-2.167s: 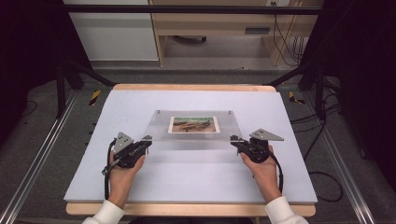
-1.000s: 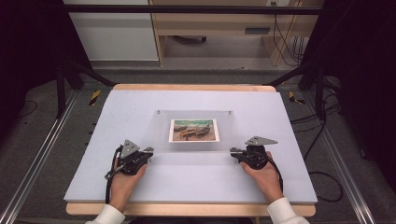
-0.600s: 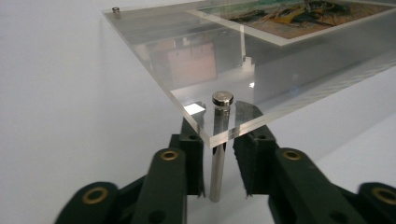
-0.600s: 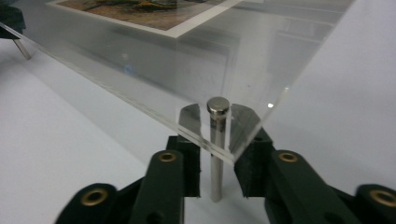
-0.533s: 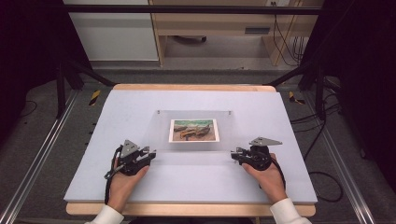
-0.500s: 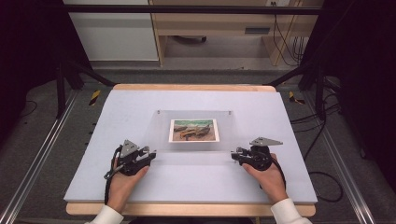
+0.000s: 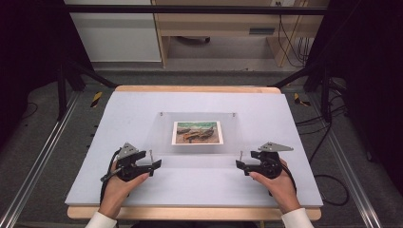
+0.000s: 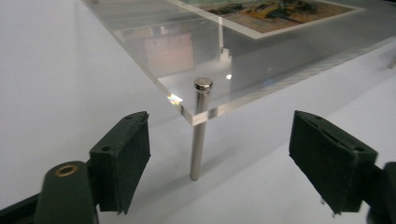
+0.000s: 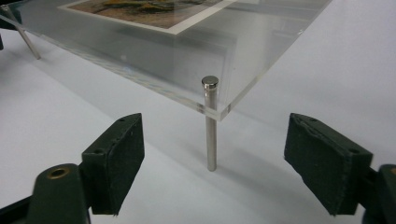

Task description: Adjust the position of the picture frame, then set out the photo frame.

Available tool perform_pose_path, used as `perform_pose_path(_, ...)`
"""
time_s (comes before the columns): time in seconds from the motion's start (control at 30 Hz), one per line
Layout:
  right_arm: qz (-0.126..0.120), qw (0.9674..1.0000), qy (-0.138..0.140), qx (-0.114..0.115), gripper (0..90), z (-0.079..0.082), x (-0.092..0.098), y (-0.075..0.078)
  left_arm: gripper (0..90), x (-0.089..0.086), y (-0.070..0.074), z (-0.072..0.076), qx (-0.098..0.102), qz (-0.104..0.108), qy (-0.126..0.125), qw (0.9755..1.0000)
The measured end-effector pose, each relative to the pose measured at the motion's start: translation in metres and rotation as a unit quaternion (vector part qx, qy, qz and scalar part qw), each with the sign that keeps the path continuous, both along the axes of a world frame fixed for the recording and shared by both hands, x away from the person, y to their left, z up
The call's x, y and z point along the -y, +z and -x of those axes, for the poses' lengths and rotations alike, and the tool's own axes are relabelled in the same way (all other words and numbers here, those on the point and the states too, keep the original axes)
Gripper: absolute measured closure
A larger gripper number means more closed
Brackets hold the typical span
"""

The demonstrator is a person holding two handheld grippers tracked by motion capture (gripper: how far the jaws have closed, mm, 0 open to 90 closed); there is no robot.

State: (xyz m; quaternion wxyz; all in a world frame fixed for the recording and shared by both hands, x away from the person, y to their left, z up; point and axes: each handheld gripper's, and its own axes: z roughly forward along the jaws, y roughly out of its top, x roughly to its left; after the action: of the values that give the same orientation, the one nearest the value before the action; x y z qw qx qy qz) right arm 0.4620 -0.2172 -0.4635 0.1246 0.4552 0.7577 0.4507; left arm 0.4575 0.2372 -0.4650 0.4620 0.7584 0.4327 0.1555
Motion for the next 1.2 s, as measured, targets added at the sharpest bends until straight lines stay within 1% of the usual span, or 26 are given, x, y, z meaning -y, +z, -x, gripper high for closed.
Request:
perform_pose_path(0.07,-0.002,1.0,0.008,-0.001,15.8,0.004,0.002,0.001,12.7,-0.002,0.002,0.002,0.003,-0.003,-0.004,1.0)
perform_pose_path(0.1,-0.003,0.9999,0.012,-0.001,14.3,0.006,0.003,0.003,10.3,-0.005,0.005,0.005,0.007,-0.002,-0.008,0.9999)
perform_pose_path(0.13,-0.005,0.9999,0.015,0.003,13.8,0.008,0.004,0.004,9.1,-0.007,0.006,0.006,0.008,0.003,-0.009,0.9999)
perform_pose_path(0.2,-0.009,0.9997,0.016,0.013,13.3,0.011,0.004,0.007,8.0,-0.01,0.008,0.006,0.011,0.012,-0.001,0.9999)
perform_pose_path(0.23,-0.009,0.9997,0.016,0.019,12.9,0.012,0.004,0.009,7.9,-0.01,0.008,0.006,0.011,0.012,-0.001,0.9999)
perform_pose_path(0.27,-0.007,0.9997,0.011,0.022,12.9,0.012,0.004,0.011,7.7,-0.012,0.011,0.006,0.018,0.017,0.007,0.9997)
perform_pose_path(0.33,-0.002,0.9994,0.002,0.033,12.9,0.012,0.004,0.014,7.7,-0.012,0.013,0.006,0.023,0.014,0.013,0.9995)
perform_pose_path(0.43,0.004,0.9993,-0.006,0.037,13.0,0.013,0.004,0.015,7.7,-0.012,0.016,0.006,0.026,0.015,0.015,0.9994)
perform_pose_path(0.5,0.013,0.999,-0.015,0.041,13.2,0.013,0.004,0.016,7.7,-0.011,0.019,0.007,0.03,0.01,0.013,0.9994)
perform_pose_path(0.57,0.022,0.9985,-0.02,0.047,13.5,0.013,0.004,0.02,8.2,-0.01,0.025,0.008,0.042,0.007,0.017,0.9989)
perform_pose_path(0.6,0.026,0.9981,-0.022,0.052,13.8,0.013,0.003,0.022,8.5,-0.008,0.032,0.008,0.05,0.0,0.019,0.9986)
perform_pose_path(0.63,0.036,0.9969,-0.027,0.064,14.5,0.013,0.003,0.027,8.7,-0.007,0.036,0.007,0.051,-0.005,0.021,0.9984)
perform_pose_path(0.7,0.039,0.9955,-0.038,0.078,16.6,0.013,0.002,0.034,10.0,-0.005,0.043,0.005,0.05,-0.017,0.028,0.9982)
perform_pose_path(0.73,0.038,0.9946,-0.045,0.085,18.9,0.012,0.001,0.039,10.4,-0.005,0.046,0.003,0.051,-0.014,0.035,0.998)
perform_pose_path(0.77,0.038,0.9946,-0.045,0.085,18.9,0.012,0.001,0.039,10.6,-0.005,0.046,0.003,0.051,-0.014,0.035,0.998)
perform_pose_path(0.8,0.031,0.993,-0.054,0.1,26.0,0.01,0.0,0.047,10.7,-0.004,0.052,-0.003,0.046,-0.013,0.042,0.9979)
perform_pose_path(0.83,0.032,0.9931,-0.052,0.1,25.8,0.009,-0.001,0.05,10.8,-0.003,0.054,-0.007,0.042,-0.017,0.043,0.9981)
perform_pose_path(0.87,0.038,0.9934,-0.049,0.097,26.2,0.006,-0.003,0.053,10.7,-0.002,0.056,-0.013,0.035,-0.025,0.039,0.9983)
perform_pose_path(0.9,0.046,0.993,-0.05,0.097,28.4,0.003,-0.006,0.056,10.6,-0.001,0.058,-0.018,0.027,-0.03,0.036,0.9985)
perform_pose_path(0.93,0.046,0.993,-0.05,0.097,28.4,0.003,-0.006,0.056,10.8,-0.001,0.058,-0.018,0.027,-0.03,0.036,0.9985)
perform_pose_path(0.97,0.053,0.9933,-0.051,0.09,31.7,-0.006,-0.01,0.061,11.6,0.0,0.061,-0.025,0.028,-0.031,0.037,0.9984)
perform_pose_path(1.0,0.049,0.9934,-0.054,0.088,33.1,-0.012,-0.012,0.064,12.4,0.0,0.063,-0.03,0.028,-0.031,0.04,0.9983)
perform_pose_path(1.03,0.048,0.9939,-0.054,0.084,34.3,-0.019,-0.013,0.065,13.1,-0.001,0.066,-0.039,0.026,-0.023,0.045,0.9984)
perform_pose_path(1.1,0.04,0.9946,-0.057,0.077,36.0,-0.032,-0.015,0.068,14.0,-0.002,0.068,-0.047,0.02,-0.014,0.039,0.999)
perform_pose_path(1.17,0.031,0.9959,-0.057,0.063,36.0,-0.044,-0.018,0.068,14.4,-0.003,0.069,-0.049,0.019,-0.011,0.036,0.9991)
perform_pose_path(1.2,0.025,0.9955,-0.059,0.07,35.9,-0.046,-0.019,0.067,15.4,-0.004,0.067,-0.049,0.019,-0.007,0.038,0.9991)
